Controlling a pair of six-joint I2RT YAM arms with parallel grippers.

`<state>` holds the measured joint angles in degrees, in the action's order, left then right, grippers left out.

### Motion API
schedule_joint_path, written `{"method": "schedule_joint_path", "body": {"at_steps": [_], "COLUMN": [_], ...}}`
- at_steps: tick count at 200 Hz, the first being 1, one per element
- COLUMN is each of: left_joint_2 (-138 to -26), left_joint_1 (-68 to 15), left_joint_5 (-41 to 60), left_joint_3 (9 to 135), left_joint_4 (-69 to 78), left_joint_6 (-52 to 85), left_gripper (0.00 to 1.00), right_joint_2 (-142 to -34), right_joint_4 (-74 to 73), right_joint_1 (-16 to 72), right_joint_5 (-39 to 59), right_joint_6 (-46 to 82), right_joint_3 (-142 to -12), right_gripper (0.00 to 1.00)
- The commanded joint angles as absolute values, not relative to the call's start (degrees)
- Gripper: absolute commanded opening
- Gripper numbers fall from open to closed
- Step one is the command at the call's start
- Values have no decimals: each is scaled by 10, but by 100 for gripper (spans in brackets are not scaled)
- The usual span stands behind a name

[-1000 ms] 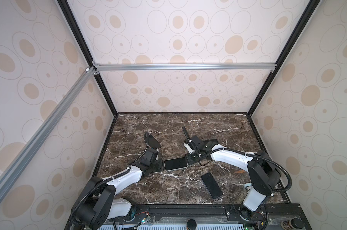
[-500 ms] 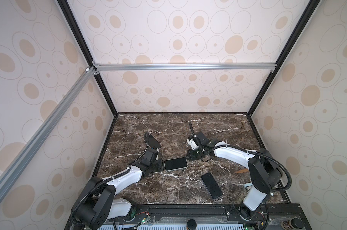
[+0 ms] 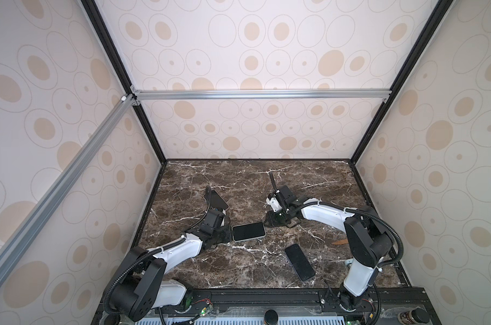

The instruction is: Put the phone into the phone case

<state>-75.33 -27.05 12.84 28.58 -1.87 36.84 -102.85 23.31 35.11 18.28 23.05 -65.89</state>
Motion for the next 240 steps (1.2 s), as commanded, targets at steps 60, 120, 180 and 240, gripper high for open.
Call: {"method": "schedule_joint_path", "body": {"at_steps": [60,120,180,240], "left_joint_2": [-767,-778,-801,-811], "left_joint_1": [-270,-270,-270,-269], "left_joint_5": [135,139,146,137], "left_joint_3": [283,281,282,274], "left_joint_4": [-2,20,39,39], "left_joint_6": [379,388,392,384], "left_gripper": [25,26,26,24], "right_joint_2": [-1044,-1085,-1111,-1139], "right_joint_4": [249,225,228,243], "right_joint_1": [336,336,336,336], "right_joint_5": [202,261,257,234], "right_joint_6": [222,229,222,214], "right_joint_3": [-671,-688,-706,-708], "right_gripper": [36,25,21,18]}}
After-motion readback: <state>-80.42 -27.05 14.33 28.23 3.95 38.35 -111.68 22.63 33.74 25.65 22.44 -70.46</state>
